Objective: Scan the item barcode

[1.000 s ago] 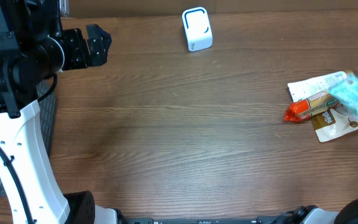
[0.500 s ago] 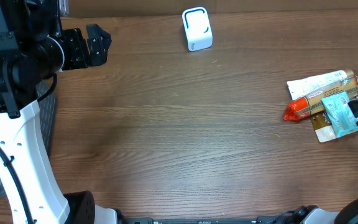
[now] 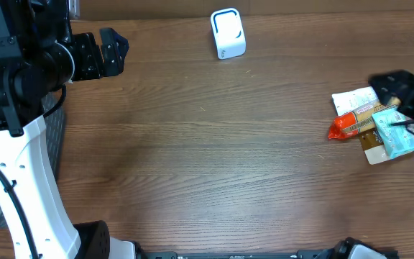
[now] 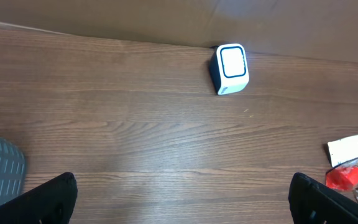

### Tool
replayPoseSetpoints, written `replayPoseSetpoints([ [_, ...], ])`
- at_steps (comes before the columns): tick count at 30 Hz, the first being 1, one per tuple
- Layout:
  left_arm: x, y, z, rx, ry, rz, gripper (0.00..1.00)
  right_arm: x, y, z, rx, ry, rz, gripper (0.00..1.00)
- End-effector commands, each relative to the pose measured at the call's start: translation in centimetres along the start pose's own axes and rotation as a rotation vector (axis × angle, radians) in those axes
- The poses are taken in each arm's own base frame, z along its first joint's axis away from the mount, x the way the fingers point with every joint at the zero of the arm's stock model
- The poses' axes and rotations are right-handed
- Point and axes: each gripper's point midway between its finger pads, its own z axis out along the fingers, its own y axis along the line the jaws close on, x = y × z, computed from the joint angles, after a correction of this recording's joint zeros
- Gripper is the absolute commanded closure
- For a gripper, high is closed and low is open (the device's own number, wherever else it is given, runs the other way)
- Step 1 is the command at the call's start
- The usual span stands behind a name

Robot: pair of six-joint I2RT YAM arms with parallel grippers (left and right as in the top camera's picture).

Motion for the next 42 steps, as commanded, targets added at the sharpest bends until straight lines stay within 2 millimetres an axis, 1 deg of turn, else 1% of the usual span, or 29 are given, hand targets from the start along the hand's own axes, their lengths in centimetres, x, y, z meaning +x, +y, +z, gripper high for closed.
replayPoseSetpoints([
  [1,-0.3,0.4,-0.1,-0.008,-0.010,-0.001,0.01,-0.2,5.8,-2.6,-0.037,-0.049,-0.191,0.00],
  [3,-0.3,0.4,-0.1,-0.008,-0.010,-0.001,0.00,0.7,8.7,-3.2,-0.091,-0.052,-0.256,0.00],
  [4,-0.3,0.4,-0.1,-0.008,-0.010,-0.001,0.01,1.1,9.5,-3.4,-0.109,-0.051,-0.276,0.00],
  [5,-0.3,0.4,-0.1,-0.008,-0.010,-0.001,0.00,2.1,11.1,-3.9,-0.143,-0.043,-0.309,0.00],
  [7,-0.3,0.4,-0.1,-0.008,-0.010,-0.001,0.00,2.8,12.1,-4.2,-0.167,-0.034,-0.331,0.00],
  [9,-0.3,0.4,-0.1,-0.008,-0.010,-0.001,0.00,3.1,12.6,-4.3,-0.180,-0.029,-0.343,0.00],
  [12,-0.3,0.4,-0.1,-0.008,-0.010,-0.001,0.00,3.1,12.6,-4.2,-0.179,-0.024,-0.342,0.00],
  [17,-0.3,0.4,-0.1,-0.008,-0.010,-0.001,0.00,2.7,11.6,-4.0,-0.119,-0.038,-0.342,0.00],
  [22,-0.3,0.4,-0.1,-0.008,-0.010,-0.001,0.00,2.5,11.5,-4.0,-0.113,-0.046,-0.346,0.00],
  [26,-0.3,0.4,-0.1,-0.008,-0.010,-0.001,0.00,2.2,11.2,-3.3,-0.101,-0.072,-0.377,0.00],
  [29,-0.3,0.4,-0.1,-0.008,-0.010,-0.001,0.00,1.9,10.9,-2.7,-0.065,-0.144,-0.429,0.00],
  [33,-0.3,0.4,-0.1,-0.008,-0.010,-0.001,0.01,2.5,10.8,-2.0,0.000,-0.271,-0.498,0.00],
  [36,-0.3,0.4,-0.1,-0.008,-0.010,-0.001,0.00,2.7,9.7,-2.2,0.059,-0.412,-0.423,0.00],
  [38,-0.3,0.4,-0.1,-0.008,-0.010,-0.001,0.00,3.1,9.1,-2.4,0.055,-0.488,-0.395,0.00],
  [40,-0.3,0.4,-0.1,-0.008,-0.010,-0.001,0.00,3.9,8.7,-2.6,0.034,-0.556,-0.407,0.00],
  [42,-0.3,0.4,-0.1,-0.008,-0.010,-0.001,0.00,5.0,8.1,-2.7,0.018,-0.620,-0.416,0.00],
])
